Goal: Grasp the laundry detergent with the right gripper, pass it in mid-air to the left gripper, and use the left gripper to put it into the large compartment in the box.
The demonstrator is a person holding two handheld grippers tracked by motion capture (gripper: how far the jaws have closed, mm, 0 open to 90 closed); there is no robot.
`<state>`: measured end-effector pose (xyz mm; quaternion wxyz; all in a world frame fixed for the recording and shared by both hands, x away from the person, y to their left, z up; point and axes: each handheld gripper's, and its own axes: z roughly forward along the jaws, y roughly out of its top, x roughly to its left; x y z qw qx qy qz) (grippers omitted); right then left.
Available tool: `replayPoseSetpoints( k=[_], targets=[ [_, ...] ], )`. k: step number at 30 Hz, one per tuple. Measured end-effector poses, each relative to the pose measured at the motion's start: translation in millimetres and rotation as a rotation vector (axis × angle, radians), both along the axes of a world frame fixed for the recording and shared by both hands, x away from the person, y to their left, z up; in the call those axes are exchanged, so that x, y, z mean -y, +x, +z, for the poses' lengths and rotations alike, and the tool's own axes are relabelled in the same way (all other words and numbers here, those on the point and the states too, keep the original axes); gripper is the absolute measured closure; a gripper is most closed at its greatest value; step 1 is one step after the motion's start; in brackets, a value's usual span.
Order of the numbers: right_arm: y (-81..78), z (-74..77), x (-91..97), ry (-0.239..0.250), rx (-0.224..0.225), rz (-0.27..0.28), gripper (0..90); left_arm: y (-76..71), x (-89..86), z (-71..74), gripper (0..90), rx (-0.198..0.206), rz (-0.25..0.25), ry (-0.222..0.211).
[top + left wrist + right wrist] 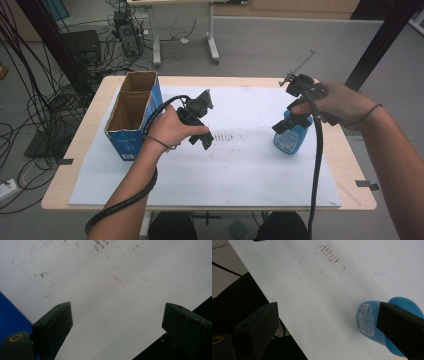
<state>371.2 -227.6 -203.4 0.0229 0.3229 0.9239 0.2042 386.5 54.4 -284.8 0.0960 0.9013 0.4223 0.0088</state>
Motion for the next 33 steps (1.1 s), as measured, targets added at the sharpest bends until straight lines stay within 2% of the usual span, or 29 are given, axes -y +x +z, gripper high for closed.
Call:
replayPoseSetpoints(
  k=[5, 11, 17, 21, 26, 30, 33],
  targets=[
    [-5.9, -5.3, 4.0, 0.020, -0.003, 0.011, 4.6, -1.7, 0.7, -2.6, 9.8, 0.001, -0.002, -0.013],
    [-18.0, -12.4, 8.6, 0.036, 0.015, 0.015, 4.8, -2.9, -1.4, -4.5, 9.7, 0.002, 0.005, -0.032],
    [-24.2, -16.1, 10.6, 0.030, 0.037, 0.014, 4.7, -2.8, -2.1, -6.8, 9.8, 0.008, 0.005, -0.041],
    [-30.9, -23.9, 13.0, 0.038, 0.044, 0.022, 4.8, -4.0, -2.5, -7.8, 9.9, 0.008, -0.001, -0.043],
    [-38.7, -34.8, 18.4, 0.038, 0.057, 0.003, 4.9, -4.7, -2.9, -11.2, 10.0, 0.012, 0.001, -0.047],
    [-44.3, -43.0, 23.7, 0.066, 0.064, 0.001, 4.8, -5.8, -2.0, -12.2, 10.0, 0.015, 0.003, -0.060],
    [-46.1, -46.8, 25.7, 0.068, 0.076, 0.007, 4.7, -6.5, -1.4, -11.8, 10.0, 0.017, 0.004, -0.064]
  ],
)
